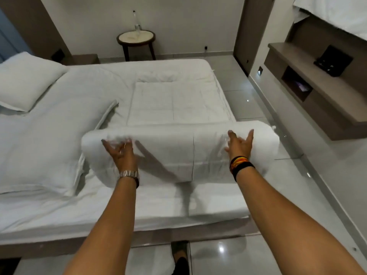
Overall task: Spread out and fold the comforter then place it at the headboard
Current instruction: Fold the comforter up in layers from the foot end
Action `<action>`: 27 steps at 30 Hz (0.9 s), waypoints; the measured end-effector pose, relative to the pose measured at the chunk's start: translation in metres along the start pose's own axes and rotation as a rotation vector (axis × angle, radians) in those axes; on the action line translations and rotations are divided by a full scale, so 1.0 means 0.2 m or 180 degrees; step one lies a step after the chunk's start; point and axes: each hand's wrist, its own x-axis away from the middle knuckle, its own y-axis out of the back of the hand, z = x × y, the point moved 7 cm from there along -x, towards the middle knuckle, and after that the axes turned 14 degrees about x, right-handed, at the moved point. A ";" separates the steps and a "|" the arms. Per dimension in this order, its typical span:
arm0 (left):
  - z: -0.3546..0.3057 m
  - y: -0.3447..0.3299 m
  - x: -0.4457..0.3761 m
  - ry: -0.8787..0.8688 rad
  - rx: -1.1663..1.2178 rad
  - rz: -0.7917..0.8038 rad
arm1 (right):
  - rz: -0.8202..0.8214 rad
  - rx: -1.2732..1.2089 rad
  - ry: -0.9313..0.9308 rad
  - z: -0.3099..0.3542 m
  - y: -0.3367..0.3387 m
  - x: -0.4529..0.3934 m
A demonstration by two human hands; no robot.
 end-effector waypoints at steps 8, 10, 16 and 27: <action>0.68 -0.17 -0.41 0.1017 -0.1007 -0.0016 | -0.0075 0.0524 -0.0888 -0.50 -0.33 -0.41; 0.79 -0.19 -0.52 0.1110 -0.1051 -0.0209 | 0.0102 0.0426 -0.1186 -0.60 -0.45 -0.51; 0.92 -0.25 -0.65 0.1409 -0.0767 -0.1821 | -0.0880 -0.0115 -0.1569 -0.70 -0.71 -0.79; 1.14 -0.31 -0.75 0.1363 -0.0252 -0.1559 | -0.1375 0.0162 -0.1126 -0.71 -0.79 -0.92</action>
